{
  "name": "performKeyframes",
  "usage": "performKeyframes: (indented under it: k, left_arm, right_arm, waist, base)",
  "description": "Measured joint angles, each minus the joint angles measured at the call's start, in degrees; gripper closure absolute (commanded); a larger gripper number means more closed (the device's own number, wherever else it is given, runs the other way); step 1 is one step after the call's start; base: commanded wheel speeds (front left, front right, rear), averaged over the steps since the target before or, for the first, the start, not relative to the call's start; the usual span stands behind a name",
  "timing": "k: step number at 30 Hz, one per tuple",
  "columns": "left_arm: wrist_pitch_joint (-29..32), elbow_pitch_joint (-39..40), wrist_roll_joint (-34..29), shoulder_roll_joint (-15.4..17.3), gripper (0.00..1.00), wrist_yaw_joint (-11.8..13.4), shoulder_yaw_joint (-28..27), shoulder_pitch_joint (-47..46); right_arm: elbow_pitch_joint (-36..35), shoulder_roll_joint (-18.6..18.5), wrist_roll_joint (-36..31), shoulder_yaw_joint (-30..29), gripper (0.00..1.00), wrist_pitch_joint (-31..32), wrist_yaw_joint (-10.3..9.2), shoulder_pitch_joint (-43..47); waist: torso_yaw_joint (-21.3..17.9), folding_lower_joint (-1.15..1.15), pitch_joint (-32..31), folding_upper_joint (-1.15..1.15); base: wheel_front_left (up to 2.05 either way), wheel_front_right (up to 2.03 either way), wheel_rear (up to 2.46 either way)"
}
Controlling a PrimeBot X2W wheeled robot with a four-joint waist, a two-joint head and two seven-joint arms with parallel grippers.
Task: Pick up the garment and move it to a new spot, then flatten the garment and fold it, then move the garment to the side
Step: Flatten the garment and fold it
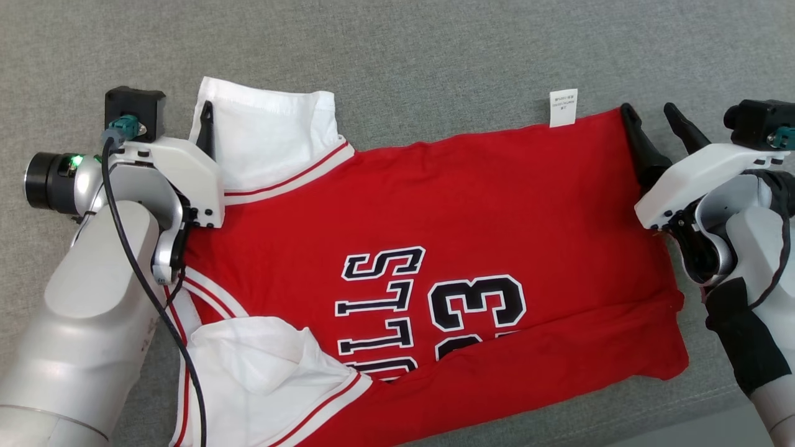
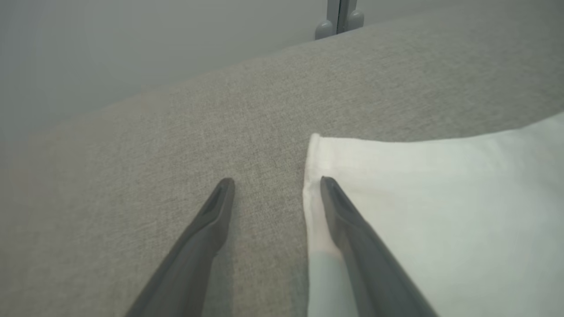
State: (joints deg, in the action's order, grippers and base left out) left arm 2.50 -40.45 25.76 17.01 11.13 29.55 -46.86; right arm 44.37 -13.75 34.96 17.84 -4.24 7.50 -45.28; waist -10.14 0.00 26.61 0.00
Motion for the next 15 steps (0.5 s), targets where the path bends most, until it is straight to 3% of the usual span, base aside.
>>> performKeyframes:
  k: [15]
  left_arm:
    - [-2.12,-3.43,-0.47,-1.57,0.00,-3.09,2.25,-4.09]
  right_arm:
    - [8.24,-0.54,5.47,8.09,0.00,-2.18,0.00,-4.82]
  waist:
    - [0.79,0.00,1.29,0.00]
  base:
    - [0.00,0.00,0.00]
